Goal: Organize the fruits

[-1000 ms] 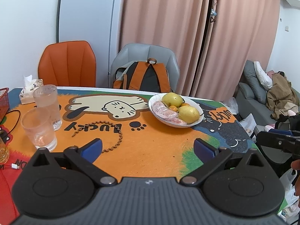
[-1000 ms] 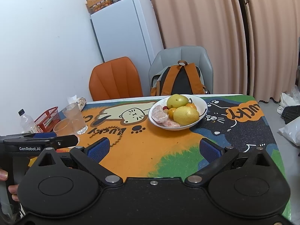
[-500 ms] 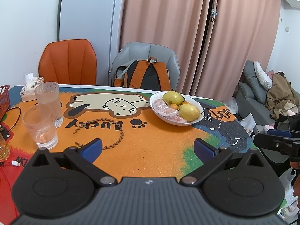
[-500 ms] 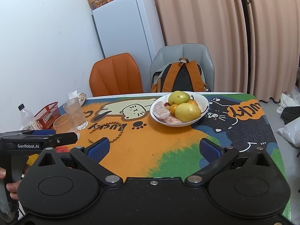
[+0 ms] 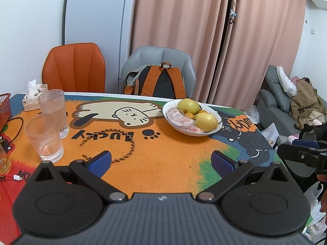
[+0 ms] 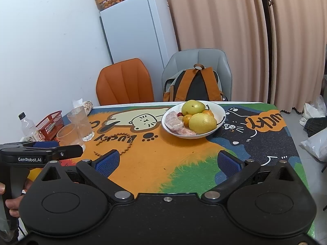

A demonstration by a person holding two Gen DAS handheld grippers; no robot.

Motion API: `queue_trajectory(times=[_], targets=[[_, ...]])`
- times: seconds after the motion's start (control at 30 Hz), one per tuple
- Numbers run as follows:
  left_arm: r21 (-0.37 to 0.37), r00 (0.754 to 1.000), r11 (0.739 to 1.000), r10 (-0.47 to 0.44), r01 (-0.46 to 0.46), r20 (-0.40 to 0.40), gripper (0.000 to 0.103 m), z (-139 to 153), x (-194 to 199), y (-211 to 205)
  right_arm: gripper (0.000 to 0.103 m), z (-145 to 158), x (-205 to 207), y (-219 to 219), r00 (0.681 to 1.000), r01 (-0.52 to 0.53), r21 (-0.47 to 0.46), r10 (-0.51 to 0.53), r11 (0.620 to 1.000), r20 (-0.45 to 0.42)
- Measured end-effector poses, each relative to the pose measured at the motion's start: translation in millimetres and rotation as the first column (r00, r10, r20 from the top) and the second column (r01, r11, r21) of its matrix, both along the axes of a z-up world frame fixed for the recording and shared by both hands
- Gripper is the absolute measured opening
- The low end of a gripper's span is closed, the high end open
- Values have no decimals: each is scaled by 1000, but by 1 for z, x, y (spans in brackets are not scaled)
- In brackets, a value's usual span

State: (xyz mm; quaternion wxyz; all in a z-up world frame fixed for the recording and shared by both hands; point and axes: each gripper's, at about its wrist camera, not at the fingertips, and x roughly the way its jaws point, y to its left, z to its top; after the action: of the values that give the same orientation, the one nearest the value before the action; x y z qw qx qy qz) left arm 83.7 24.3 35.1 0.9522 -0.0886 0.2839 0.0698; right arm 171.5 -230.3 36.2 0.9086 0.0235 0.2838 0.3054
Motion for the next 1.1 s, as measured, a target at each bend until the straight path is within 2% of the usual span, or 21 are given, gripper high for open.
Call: queue_trajectory(times=[1.1], targets=[[16,1000,1000,-20,20,-12,103,-8,1,-11,103,-9,0,-2,1000,-5,-14,5,1000,-12]])
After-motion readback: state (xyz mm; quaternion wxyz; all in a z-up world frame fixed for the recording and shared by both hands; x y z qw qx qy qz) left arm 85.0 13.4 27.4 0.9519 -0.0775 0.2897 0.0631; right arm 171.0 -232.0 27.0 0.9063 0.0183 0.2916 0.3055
